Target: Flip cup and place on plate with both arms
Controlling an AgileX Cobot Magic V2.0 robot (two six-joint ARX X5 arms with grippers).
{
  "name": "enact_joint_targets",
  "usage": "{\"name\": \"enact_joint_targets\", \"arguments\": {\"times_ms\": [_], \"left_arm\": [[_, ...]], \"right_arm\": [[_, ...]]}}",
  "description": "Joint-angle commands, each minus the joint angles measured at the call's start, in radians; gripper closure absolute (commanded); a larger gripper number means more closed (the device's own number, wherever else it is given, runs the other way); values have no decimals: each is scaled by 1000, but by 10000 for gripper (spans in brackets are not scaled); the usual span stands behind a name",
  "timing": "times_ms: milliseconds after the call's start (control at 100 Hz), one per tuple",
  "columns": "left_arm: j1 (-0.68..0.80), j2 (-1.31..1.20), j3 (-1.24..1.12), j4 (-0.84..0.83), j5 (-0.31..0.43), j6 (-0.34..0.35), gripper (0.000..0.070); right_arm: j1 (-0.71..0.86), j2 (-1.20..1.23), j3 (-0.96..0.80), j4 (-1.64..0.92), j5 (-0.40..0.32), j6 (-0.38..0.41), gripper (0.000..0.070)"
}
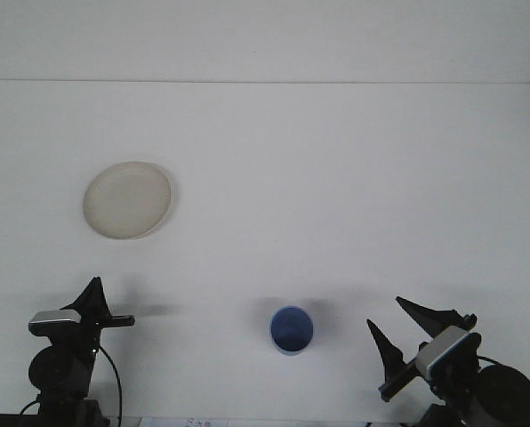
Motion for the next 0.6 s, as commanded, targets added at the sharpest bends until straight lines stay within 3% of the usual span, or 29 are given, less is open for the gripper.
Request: {"name": "enact_joint_targets", "arguments": {"times_ms": [0, 130, 440, 490, 590], "left_arm": [[1, -1, -19, 29, -6, -93, 685], [1, -1, -13, 55, 1, -215, 685], [-3, 166, 327, -67, 203, -232, 673], [-8, 232, 414, -108, 253, -221, 609], [-30, 391, 586, -214, 370, -137, 345]], "right_arm": [[9, -32, -5, 19, 0, 33, 273], [9, -62, -13, 19, 1, 35, 273], [9, -61, -13, 18, 1, 34, 273], [9, -61, -13, 19, 1, 34, 273], [9, -61, -13, 19, 1, 33, 273]]}}
